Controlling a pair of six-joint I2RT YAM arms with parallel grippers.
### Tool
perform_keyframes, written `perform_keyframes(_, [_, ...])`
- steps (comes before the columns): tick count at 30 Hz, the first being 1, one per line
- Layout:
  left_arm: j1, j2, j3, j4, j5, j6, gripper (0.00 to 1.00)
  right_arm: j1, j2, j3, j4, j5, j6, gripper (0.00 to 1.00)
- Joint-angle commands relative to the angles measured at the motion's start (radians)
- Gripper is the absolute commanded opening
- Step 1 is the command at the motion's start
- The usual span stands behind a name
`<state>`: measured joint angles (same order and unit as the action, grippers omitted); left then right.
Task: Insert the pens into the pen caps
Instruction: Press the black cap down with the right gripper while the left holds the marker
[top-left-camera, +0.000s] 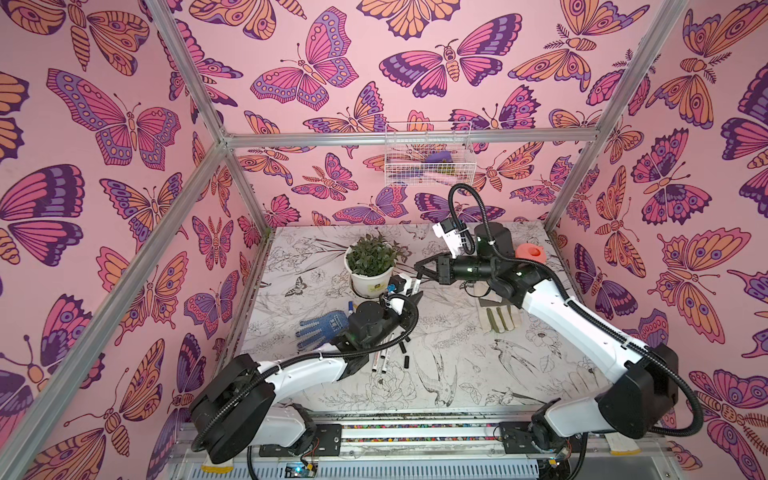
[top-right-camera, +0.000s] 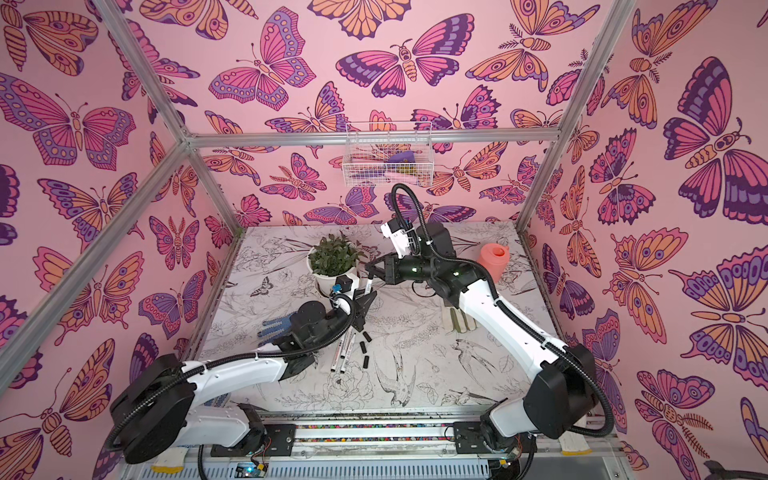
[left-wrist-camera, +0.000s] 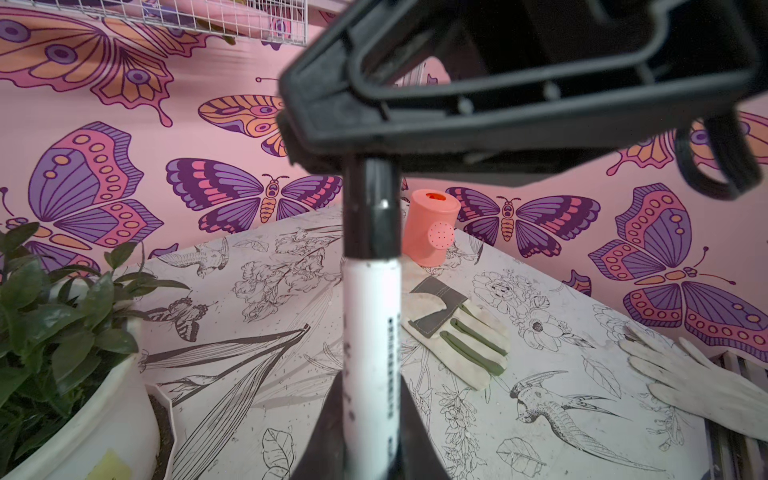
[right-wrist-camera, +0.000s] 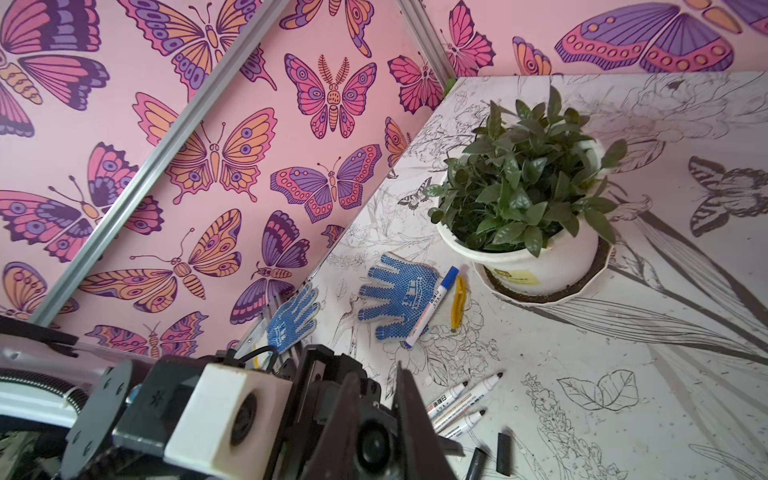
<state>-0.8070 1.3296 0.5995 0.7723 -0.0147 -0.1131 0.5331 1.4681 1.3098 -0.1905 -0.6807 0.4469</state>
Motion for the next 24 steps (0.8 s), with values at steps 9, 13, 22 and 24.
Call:
perform_keyframes(9, [0.063, 0.053, 0.140, 0.399, 0.139, -0.007, 0.00, 0.046, 0.159, 0.025, -0.341, -0.081, -0.059, 0.00])
perform_keyframes(13, [0.071, 0.098, 0.192, 0.450, 0.156, 0.001, 0.00, 0.047, 0.210, 0.085, -0.467, -0.059, -0.121, 0.00])
perform_keyframes(22, [0.184, 0.128, 0.317, 0.529, 0.218, -0.122, 0.00, 0.047, 0.234, 0.072, -0.555, -0.024, -0.176, 0.00])
perform_keyframes(24, [0.217, 0.119, 0.336, 0.531, 0.237, -0.150, 0.00, 0.045, 0.236, 0.063, -0.555, -0.022, -0.177, 0.00])
